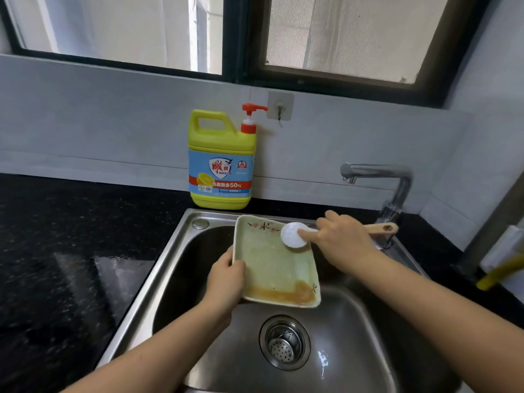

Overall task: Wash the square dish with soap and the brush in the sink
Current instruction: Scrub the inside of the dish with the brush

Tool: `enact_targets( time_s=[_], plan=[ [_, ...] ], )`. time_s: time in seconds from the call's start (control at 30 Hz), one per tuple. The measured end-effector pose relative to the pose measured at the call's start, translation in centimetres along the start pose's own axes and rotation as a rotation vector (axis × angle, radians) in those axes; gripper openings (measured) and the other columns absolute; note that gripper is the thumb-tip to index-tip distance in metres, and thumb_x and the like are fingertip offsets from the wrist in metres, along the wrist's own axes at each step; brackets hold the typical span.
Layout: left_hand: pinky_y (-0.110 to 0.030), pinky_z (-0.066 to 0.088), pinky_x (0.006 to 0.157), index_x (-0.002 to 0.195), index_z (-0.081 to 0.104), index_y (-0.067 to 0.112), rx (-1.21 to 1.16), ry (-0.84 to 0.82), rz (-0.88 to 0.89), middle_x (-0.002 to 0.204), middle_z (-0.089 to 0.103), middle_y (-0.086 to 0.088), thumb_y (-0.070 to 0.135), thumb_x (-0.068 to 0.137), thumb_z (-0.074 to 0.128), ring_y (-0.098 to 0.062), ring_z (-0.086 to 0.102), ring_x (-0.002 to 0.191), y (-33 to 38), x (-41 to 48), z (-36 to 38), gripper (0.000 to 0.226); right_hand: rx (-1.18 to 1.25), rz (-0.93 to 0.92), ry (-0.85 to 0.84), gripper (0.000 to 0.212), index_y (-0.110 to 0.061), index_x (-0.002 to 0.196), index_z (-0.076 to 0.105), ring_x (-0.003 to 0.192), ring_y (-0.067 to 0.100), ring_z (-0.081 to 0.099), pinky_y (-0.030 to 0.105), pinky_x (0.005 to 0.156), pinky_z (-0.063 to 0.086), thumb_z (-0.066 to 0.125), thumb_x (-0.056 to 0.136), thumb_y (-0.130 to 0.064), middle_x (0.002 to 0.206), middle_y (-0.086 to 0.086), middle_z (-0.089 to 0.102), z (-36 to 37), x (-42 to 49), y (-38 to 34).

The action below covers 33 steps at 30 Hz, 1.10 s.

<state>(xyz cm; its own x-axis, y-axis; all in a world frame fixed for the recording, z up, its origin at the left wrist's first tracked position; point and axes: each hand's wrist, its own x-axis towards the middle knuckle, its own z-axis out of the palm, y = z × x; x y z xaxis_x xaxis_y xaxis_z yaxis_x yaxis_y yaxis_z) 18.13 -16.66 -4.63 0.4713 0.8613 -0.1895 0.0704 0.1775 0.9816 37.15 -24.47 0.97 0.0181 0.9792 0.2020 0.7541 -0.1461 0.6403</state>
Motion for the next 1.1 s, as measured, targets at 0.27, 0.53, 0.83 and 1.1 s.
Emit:
enact_targets(
  time_s=[0.27, 0.53, 0.83, 1.1],
  plan=[
    [-0.049, 0.056, 0.082, 0.117, 0.058, 0.045, 0.143, 0.061, 0.087, 0.098, 0.067, 0.009, 0.020, 0.079, 0.037, -0.020, 0.063, 0.091, -0.3, 0.2, -0.1, 0.051, 0.018, -0.036, -0.168, 0.040, -0.019, 0.138, 0.038, 0.105, 0.028, 0.047, 0.034, 0.068, 0.030, 0.032, 0.099, -0.014, 0.116, 0.010, 0.054, 1.0, -0.6, -0.7],
    [-0.045, 0.052, 0.088, 0.131, 0.049, 0.044, 0.220, 0.127, 0.126, 0.108, 0.065, 0.008, 0.022, 0.082, 0.039, -0.019, 0.060, 0.097, -0.1, 0.3, -0.4, 0.054, 0.134, -0.211, -0.311, 0.037, -0.019, 0.130, 0.044, 0.102, 0.028, 0.046, 0.035, 0.066, 0.029, 0.038, 0.094, -0.013, 0.110, 0.011, 0.054, -0.6, -4.0, -5.0],
    [-0.044, 0.055, 0.086, 0.125, 0.056, 0.040, 0.104, 0.065, 0.178, 0.103, 0.066, 0.010, 0.013, 0.088, 0.039, -0.014, 0.062, 0.096, -0.5, 0.5, -0.3, 0.049, -0.065, -0.009, -0.113, 0.019, -0.020, 0.069, 0.066, 0.057, 0.021, 0.053, 0.028, 0.048, 0.019, 0.081, 0.058, -0.021, 0.058, 0.002, 0.058, -0.4, 0.1, -0.5],
    [-0.033, 0.055, 0.079, 0.125, 0.057, 0.030, -0.013, 0.085, 0.246, 0.102, 0.068, 0.006, 0.004, 0.090, 0.036, -0.014, 0.063, 0.094, -0.3, 0.5, -0.4, 0.049, -0.077, -0.020, 0.006, 0.022, -0.016, 0.052, 0.061, 0.049, 0.022, 0.047, 0.026, 0.046, 0.017, 0.081, 0.048, -0.010, 0.051, 0.003, 0.050, -1.8, 0.3, 1.0]
  ],
)
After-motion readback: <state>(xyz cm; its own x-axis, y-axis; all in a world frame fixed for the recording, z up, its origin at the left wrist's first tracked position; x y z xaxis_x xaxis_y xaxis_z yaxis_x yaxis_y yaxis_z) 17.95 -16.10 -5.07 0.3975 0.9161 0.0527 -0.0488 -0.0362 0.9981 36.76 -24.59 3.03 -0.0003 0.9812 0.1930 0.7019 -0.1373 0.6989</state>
